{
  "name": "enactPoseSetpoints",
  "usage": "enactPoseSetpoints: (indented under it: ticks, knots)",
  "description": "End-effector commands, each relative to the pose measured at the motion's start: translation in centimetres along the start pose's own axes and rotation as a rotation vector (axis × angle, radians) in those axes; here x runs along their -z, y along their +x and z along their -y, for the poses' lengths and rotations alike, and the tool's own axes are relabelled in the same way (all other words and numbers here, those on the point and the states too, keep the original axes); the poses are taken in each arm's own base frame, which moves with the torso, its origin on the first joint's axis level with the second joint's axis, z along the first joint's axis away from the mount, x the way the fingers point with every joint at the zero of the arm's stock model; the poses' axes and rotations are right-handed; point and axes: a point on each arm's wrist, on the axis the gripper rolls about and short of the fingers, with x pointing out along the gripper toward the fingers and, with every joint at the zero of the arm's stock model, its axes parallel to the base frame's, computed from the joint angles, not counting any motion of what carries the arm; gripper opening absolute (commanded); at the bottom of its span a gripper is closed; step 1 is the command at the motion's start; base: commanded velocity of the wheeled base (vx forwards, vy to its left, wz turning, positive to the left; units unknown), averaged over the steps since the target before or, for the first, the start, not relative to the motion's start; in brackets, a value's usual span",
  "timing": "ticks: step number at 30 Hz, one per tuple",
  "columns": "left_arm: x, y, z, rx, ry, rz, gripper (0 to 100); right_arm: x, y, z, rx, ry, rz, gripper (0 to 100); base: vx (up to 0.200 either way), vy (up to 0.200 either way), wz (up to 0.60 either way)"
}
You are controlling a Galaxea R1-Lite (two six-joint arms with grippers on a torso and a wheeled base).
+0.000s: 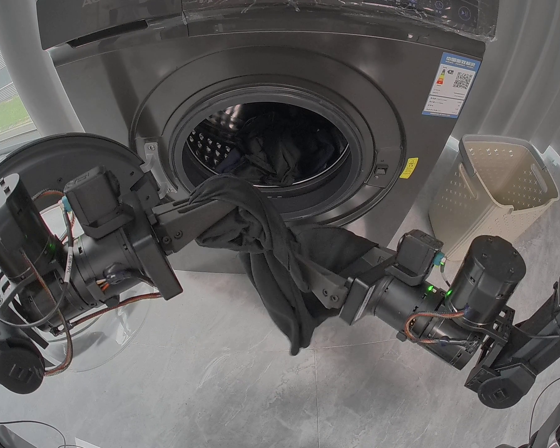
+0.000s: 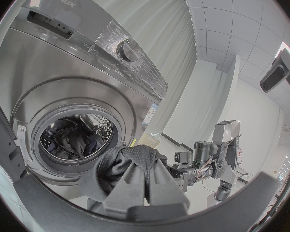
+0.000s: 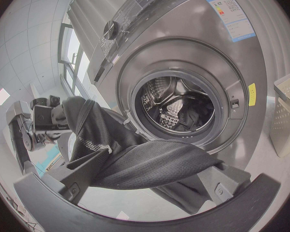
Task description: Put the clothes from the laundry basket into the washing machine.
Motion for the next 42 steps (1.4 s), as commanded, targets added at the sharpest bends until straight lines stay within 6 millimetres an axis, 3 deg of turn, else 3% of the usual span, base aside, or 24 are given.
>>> enactPoseSetpoints:
  ticks: [1, 9, 31, 34, 37, 42]
  knots:
    - [0.0, -0.4, 0.2, -0.002, 0.0, 0.002, 0, 1.1, -0.8, 0.5, 0.018, -0.022, -0.053, 100, 0.0, 0.0, 0.0]
    - [-0.6, -3.0, 1.5, -0.024, -0.015, 0.025, 0, 3.9, -2.0, 2.0, 0.065, -0.061, -0.179, 100, 0.0, 0.0, 0.0]
    - [-2.6, -3.0, 0.4, -0.09, -0.01, 0.103, 0, 7.1, -4.7, 3.2, 0.118, -0.063, -0.351, 100, 0.0, 0.0, 0.0]
    - [-2.6, -3.1, 0.7, -0.079, -0.011, 0.104, 0, 6.9, -4.1, 3.4, 0.12, -0.065, -0.33, 100, 0.0, 0.0, 0.0]
    - [-2.6, -3.1, 1.1, -0.062, -0.013, 0.105, 0, 5.3, -1.7, 2.9, 0.079, -0.066, -0.211, 100, 0.0, 0.0, 0.0]
    - [-2.6, -3.3, 1.5, -0.042, -0.012, 0.105, 0, 4.2, 0.9, 2.5, 0.022, -0.098, -0.126, 100, 0.0, 0.0, 0.0]
